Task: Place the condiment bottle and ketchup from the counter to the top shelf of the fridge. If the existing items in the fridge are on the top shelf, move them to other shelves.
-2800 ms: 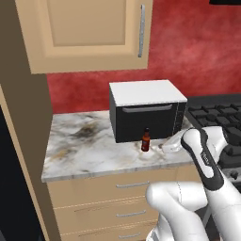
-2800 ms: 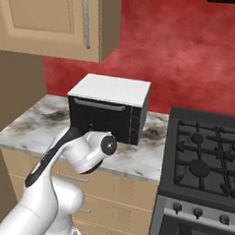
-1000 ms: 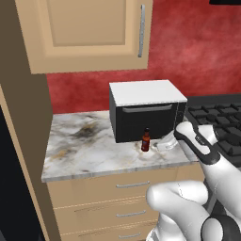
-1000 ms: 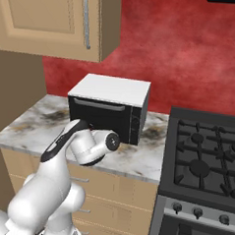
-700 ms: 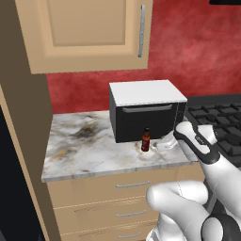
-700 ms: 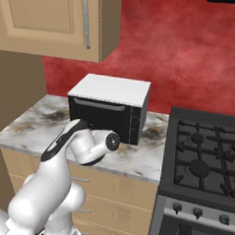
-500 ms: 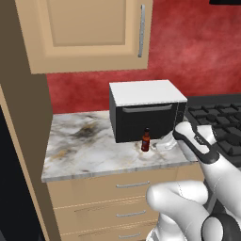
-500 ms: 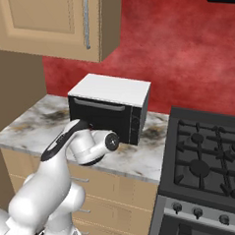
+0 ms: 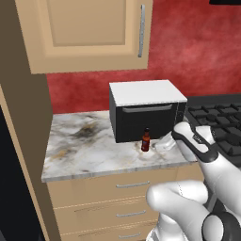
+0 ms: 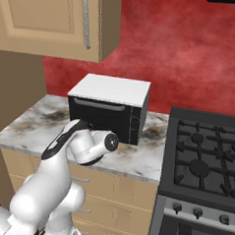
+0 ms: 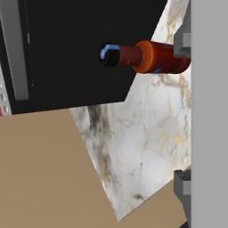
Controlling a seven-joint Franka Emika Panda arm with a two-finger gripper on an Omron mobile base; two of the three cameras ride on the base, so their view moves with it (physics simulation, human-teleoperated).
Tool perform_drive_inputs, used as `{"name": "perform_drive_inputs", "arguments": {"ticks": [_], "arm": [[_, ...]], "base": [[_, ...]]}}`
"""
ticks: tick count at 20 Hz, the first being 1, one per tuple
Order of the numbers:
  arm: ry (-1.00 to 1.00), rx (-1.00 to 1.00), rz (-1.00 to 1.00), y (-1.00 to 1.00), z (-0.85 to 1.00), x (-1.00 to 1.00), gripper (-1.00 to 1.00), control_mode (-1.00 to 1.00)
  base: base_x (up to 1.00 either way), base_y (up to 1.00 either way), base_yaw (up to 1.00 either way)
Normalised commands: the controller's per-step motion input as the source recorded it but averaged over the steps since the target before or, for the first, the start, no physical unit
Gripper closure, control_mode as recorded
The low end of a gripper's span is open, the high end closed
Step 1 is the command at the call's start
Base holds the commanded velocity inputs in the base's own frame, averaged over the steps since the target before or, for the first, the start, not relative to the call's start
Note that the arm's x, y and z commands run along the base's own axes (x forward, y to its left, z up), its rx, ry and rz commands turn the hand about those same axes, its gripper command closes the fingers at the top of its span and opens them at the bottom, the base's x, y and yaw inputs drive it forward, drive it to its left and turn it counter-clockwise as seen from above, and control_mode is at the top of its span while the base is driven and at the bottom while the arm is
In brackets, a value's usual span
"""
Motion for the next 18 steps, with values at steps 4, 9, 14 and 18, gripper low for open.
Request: {"name": "perform_drive_inputs", "arguments": {"ticks": [4,9,14,18], "arm": [[0.0,0.0,0.0,-0.02,0.0,0.26,-1.0,-1.0],[0.0,0.0,0.0,-0.39,-0.08,0.16,-1.0,-1.0],[0.0,0.0,-0.07,-0.1,-0.14,0.36,-1.0,-1.0],[0.0,0.0,-0.05,0.0,-0.01,0.5,-1.0,-1.0]], "base": [[0.0,0.0,0.0],[0.0,0.0,0.0],[0.0,0.0,0.0],[0.0,0.0,0.0]]}}
